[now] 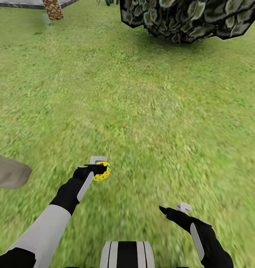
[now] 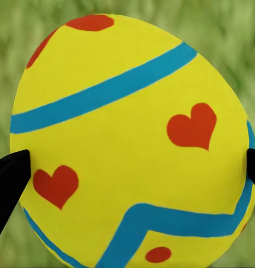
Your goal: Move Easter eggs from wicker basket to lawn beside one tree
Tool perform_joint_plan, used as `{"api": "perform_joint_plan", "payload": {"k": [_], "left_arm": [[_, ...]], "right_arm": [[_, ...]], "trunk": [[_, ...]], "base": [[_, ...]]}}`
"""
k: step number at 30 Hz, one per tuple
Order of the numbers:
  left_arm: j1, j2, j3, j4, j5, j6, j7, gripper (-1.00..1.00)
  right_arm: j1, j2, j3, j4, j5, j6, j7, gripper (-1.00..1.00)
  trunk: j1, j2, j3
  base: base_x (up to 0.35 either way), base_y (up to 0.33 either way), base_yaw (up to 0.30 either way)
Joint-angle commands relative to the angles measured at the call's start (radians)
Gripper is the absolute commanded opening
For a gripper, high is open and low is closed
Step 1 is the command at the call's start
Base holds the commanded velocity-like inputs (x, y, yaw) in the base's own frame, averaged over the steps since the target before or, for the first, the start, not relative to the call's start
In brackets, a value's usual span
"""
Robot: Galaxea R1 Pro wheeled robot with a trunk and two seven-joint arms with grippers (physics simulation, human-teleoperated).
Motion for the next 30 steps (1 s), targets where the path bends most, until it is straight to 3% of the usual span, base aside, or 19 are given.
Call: {"api": "perform_joint_plan", "payload": {"k": [1,28,30], "left_arm": [[0.000,0.000,-0.002,-0.001,0.010,0.003,0.009,-1.00],[0.000,0.000,-0.002,-0.001,0.010,0.003,0.009,-1.00],[0.000,0.000,-0.002,-0.001,0.010,0.003,0.009,-1.00]], "right_arm": [[-0.001,0.001,-0.004,-0.001,-0.007,0.008,0.003,1.00],[0.000,0.001,-0.003,-0.001,-0.007,0.008,0.003,1.00],[0.000,0.001,-0.003,-0.001,-0.007,0.008,0.003,1.00]], "trunk": [[0.000,-0.001,-0.005],[0.012,-0.007,-0.109],[0.012,-0.007,-0.109]], "base": [[0.000,0.000,0.000],[0.000,0.000,0.000],[0.000,0.000,0.000]]}}
